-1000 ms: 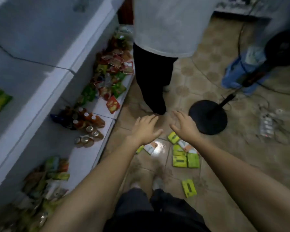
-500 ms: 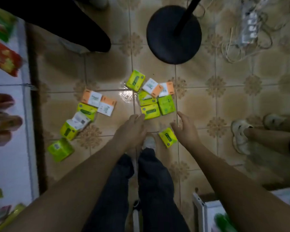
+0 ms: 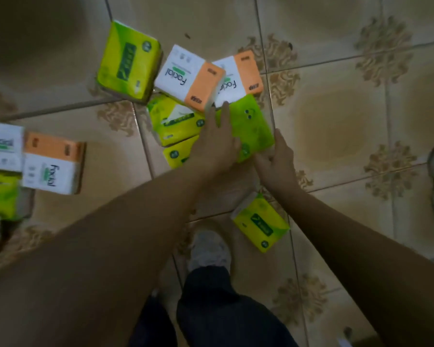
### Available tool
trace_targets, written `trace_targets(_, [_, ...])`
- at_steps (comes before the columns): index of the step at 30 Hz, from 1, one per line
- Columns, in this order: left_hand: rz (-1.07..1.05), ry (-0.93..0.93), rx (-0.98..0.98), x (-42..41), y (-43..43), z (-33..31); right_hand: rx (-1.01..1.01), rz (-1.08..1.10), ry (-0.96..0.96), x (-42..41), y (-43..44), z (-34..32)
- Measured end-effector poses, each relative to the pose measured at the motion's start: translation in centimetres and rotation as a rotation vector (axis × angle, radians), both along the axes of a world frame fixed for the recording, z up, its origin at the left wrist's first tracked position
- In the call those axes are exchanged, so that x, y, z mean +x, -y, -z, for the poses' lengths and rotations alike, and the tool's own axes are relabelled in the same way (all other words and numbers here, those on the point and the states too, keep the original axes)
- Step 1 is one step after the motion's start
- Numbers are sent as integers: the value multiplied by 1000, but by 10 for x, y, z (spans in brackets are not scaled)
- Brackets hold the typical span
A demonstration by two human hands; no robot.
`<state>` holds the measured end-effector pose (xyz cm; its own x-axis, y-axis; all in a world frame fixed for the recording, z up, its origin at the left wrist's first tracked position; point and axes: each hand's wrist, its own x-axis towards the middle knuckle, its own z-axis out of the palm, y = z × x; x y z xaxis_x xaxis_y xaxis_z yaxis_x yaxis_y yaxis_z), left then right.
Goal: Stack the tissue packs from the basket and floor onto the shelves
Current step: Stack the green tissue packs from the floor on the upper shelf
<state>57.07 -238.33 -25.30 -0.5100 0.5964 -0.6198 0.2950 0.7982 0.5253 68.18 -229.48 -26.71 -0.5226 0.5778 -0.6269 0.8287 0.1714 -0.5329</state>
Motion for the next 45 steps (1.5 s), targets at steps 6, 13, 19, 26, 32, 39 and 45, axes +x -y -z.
trace_targets(6, [-71, 112, -43, -11, -16, 22, -150, 300, -38, -15, -10, 19])
trace_targets(13, [-341, 254, 132, 6, 14, -67, -97, 379, 22, -2, 6, -80])
trace_targets(19, [-915, 491, 203, 4, 77, -235, -65, 139, 21, -25, 66, -253])
trace_targets(26, [-1164, 563, 210, 11, 174, -441, -318, -101, -72, -39, 140, -455])
trace_targets(32, [-1509, 400, 317, 20, 255, -552, -431, -533, -150, -82, 196, -570])
trace_targets(39, [-1772, 20, 632, 4, 349, -690, -462, -969, -397, -155, 291, -713])
trace_targets(45, [-1752, -547, 764, 8, 457, -828, -410, -1292, -768, -189, 415, -852])
